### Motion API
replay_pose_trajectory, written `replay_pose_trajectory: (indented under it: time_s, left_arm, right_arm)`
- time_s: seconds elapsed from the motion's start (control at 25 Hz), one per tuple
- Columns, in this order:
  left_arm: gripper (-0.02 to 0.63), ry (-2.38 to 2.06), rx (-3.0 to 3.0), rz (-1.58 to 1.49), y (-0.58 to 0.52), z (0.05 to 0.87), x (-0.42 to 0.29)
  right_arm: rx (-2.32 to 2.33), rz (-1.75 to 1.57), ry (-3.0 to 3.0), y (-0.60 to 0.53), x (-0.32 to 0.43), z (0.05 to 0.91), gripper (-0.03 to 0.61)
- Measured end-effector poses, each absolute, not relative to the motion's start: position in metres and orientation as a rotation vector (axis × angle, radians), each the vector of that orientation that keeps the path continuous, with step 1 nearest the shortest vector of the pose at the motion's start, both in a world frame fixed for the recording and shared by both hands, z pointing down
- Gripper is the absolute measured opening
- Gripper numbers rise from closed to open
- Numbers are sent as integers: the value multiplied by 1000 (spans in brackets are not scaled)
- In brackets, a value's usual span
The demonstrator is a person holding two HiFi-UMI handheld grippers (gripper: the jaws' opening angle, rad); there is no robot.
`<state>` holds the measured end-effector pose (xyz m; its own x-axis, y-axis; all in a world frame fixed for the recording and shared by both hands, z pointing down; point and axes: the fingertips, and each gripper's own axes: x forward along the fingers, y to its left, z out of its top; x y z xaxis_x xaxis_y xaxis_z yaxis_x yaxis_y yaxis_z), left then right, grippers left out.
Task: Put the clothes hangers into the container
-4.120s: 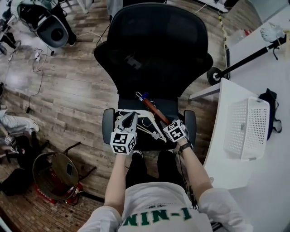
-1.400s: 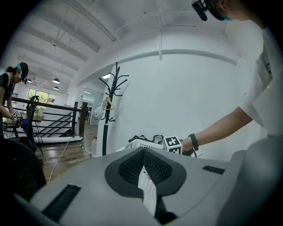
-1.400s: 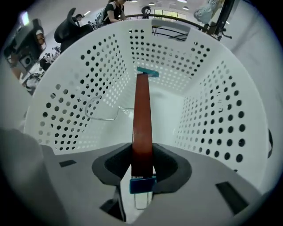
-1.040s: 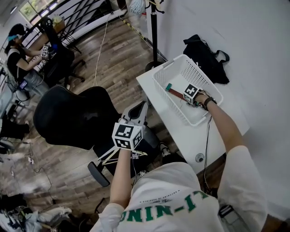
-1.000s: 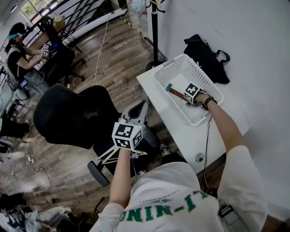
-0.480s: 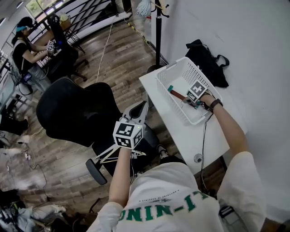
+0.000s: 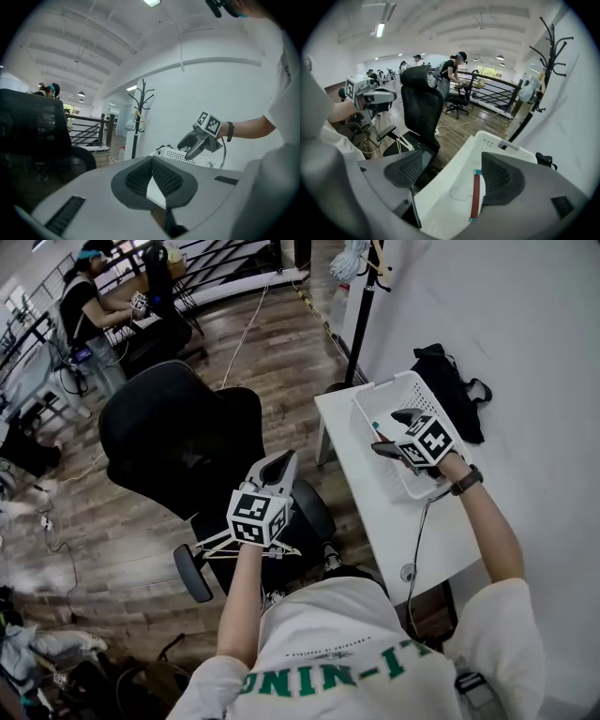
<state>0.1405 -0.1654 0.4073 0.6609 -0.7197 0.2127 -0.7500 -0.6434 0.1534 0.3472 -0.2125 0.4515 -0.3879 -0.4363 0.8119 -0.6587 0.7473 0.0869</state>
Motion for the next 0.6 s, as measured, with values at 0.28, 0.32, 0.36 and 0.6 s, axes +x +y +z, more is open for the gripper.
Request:
replay_pose_trajectory:
  time_s: [0.28, 0.32, 0.36, 0.6]
  left_arm:
    - [12, -1380, 2521, 191, -139, 424, 53]
    - [12, -1412, 2495, 191, -133, 428, 39]
    - [12, -1441, 2468, 191, -126, 433, 24]
    - [12, -1589, 2287, 197, -96, 478, -55]
  right_arm:
    - [581, 199, -2132, -189, 222, 451, 376]
    - [537, 192, -2136, -186, 204, 456, 374]
    - [495, 191, -2139, -181, 186, 463, 374]
    - [306, 226, -2173, -160, 89, 519, 365]
